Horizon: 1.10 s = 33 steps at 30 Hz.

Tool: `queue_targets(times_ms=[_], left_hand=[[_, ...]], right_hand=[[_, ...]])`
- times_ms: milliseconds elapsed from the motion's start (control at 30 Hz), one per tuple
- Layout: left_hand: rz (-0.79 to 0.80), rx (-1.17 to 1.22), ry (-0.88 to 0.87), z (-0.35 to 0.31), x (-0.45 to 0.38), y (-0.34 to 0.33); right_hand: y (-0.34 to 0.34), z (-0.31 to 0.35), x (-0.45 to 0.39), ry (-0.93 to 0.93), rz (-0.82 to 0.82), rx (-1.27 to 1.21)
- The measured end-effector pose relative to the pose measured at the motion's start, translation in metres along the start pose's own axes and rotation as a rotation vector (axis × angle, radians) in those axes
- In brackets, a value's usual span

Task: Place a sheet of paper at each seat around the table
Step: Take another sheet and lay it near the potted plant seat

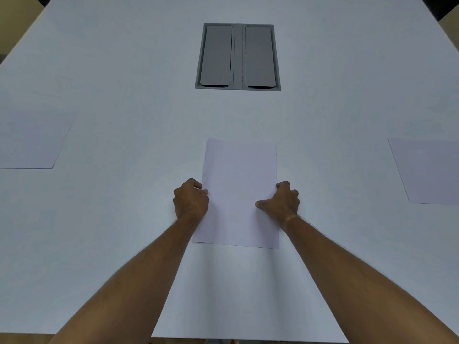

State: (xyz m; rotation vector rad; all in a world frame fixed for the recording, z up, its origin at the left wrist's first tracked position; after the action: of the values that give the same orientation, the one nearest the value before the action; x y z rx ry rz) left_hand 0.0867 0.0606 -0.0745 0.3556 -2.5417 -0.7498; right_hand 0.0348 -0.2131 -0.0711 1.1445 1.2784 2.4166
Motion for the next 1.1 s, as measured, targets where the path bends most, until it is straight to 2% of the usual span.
queue_targets(times_ms=[200,333,633,767,933,1100], left_hand=[[-0.022,-0.027,0.0,-0.002,0.001,0.003],[-0.034,-0.031,-0.017,-0.006,0.001,0.004],[-0.002,0.162,0.029,-0.009,0.0,0.006],[0.057,0.369,0.032,-0.018,0.003,0.004],[0.102,0.493,0.021,-0.043,0.01,0.003],[0.103,0.523,-0.126,-0.092,0.026,0.007]], right_hand=[[0.002,-0.004,-0.006,0.035,-0.103,-0.129],[0.009,-0.01,-0.012,-0.018,-0.181,-0.239],[0.02,-0.022,-0.02,-0.084,-0.154,-0.458],[0.034,-0.024,-0.019,-0.045,-0.169,-0.551],[0.062,-0.021,-0.016,0.04,-0.21,-0.698],[0.105,-0.019,-0.003,0.129,-0.246,-0.793]])
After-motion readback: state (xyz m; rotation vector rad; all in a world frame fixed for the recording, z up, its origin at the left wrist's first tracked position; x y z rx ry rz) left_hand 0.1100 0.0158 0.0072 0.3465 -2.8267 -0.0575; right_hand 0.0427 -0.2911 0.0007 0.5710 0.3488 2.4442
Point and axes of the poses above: each hand's wrist, its own x-axis away from the middle knuckle, its own y-axis out of the back of the hand, z = x × y, the point moved 9 cm from there along -x, towards the middle knuckle, and after that the axes turned 13 degrees about x, right-handed, at the moved point
